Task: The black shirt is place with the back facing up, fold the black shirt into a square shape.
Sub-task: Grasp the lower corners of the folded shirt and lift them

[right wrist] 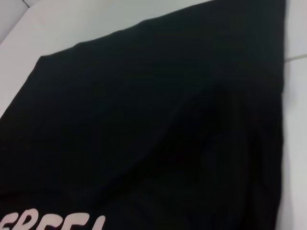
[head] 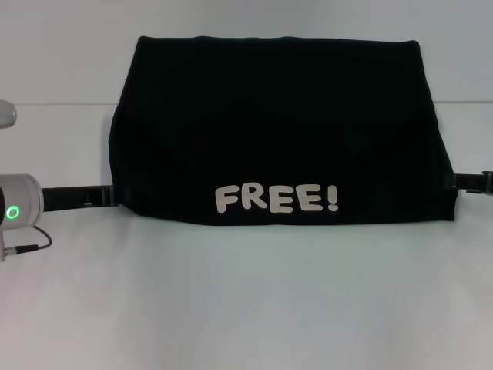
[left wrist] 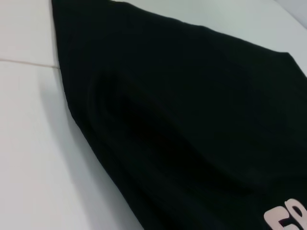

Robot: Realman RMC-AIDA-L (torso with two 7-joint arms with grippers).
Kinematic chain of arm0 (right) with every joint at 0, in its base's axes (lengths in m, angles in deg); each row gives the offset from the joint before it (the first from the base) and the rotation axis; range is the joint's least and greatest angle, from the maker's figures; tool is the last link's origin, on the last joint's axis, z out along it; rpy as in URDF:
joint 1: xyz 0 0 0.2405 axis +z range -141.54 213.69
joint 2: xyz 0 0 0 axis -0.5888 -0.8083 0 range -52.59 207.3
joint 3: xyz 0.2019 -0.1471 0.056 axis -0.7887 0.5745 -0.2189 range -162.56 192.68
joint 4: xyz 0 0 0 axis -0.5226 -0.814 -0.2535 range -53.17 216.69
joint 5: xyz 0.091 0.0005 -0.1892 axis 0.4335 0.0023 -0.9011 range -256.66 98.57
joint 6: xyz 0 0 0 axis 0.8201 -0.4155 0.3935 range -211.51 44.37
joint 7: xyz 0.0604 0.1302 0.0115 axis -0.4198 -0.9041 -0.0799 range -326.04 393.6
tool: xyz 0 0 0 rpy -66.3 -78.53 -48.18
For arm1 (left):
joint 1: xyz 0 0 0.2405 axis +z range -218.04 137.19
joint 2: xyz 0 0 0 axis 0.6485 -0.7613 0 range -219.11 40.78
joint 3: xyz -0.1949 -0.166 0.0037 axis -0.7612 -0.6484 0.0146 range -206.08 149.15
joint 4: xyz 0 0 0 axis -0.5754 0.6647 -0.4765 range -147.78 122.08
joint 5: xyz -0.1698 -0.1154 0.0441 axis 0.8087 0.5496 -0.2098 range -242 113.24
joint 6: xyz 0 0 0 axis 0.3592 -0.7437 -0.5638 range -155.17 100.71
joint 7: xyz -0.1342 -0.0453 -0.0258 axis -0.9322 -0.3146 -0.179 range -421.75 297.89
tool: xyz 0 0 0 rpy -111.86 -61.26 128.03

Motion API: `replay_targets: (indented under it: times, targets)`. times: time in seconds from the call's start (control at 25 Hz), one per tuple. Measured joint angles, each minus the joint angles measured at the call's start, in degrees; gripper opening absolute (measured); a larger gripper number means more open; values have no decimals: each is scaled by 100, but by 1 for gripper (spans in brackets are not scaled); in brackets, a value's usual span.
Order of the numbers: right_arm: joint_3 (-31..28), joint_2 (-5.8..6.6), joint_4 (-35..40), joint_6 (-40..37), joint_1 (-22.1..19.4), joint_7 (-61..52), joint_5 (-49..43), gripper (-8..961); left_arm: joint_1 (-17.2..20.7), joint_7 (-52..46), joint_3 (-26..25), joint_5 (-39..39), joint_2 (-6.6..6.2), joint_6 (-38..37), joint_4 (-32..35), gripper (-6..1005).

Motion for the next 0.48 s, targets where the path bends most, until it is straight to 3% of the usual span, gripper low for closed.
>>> replay_targets:
  times: [0.28,0.48]
  targets:
    - [296,-133,-157,209,180,-6,-4,681,-22,5,2,-96,-5,15,-22,13]
    - [412,-157,-209,336,223,-1,-7,678,-22,6,-2,-96,-5,47,-31,13]
